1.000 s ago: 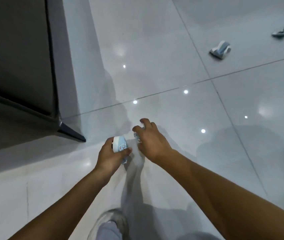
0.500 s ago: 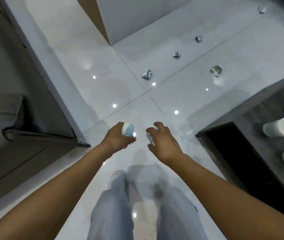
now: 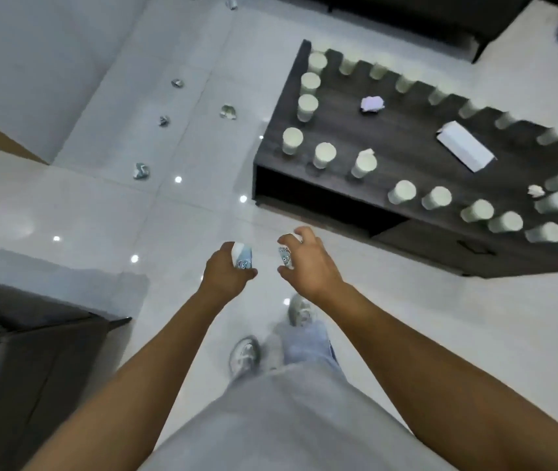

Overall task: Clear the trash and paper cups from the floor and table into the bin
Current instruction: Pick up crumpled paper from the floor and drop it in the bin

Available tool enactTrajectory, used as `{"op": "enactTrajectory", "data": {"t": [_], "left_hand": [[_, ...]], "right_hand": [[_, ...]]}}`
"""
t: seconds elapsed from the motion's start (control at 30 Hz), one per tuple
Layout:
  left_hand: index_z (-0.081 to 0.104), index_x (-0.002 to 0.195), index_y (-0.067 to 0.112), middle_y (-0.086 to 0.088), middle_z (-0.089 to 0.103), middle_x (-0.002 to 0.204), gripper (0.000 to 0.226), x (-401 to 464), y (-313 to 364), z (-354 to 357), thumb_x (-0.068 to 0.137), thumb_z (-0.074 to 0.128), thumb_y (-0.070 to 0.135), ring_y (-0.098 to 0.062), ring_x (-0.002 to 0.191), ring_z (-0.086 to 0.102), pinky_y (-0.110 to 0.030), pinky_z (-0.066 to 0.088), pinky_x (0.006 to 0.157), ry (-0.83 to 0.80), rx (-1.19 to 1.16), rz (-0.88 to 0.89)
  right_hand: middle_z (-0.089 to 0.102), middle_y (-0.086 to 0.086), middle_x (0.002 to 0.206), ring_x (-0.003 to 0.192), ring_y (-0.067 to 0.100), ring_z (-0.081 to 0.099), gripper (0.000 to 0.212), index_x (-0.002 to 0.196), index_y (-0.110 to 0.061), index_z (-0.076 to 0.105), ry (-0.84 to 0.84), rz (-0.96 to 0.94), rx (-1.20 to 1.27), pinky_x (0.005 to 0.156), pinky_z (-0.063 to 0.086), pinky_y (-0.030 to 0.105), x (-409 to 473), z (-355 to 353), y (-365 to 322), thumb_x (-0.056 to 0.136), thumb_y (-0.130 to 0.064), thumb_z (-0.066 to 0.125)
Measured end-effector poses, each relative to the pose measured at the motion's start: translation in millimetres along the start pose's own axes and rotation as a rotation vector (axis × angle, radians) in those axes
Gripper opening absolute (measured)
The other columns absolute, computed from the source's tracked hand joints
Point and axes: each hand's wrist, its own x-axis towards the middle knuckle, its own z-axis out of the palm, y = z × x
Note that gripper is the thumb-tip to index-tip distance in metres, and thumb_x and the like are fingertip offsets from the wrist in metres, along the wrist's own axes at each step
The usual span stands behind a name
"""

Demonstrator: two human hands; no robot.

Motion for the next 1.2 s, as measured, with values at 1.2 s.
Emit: {"op": "enactTrajectory", "data": {"t": [1.2], "left_hand": [[0.049,0.121,0.012,-0.004,0.056,0.103,0.049,-559.0,42.3,793.7,0.079,0.075,0.015,-0.023,0.09,0.056,-0.037,0.053,0.085,-1.183,0.985,0.768]], "right_hand": [[0.031,0.007,0.144,0.124,0.028,0.043,0.049,0.131,-0.02,0.051,0.965,1.476,0.867,0.096,0.044,0.033,-790.2,121.1,537.9,0.084,-0.023,0.066]]}}
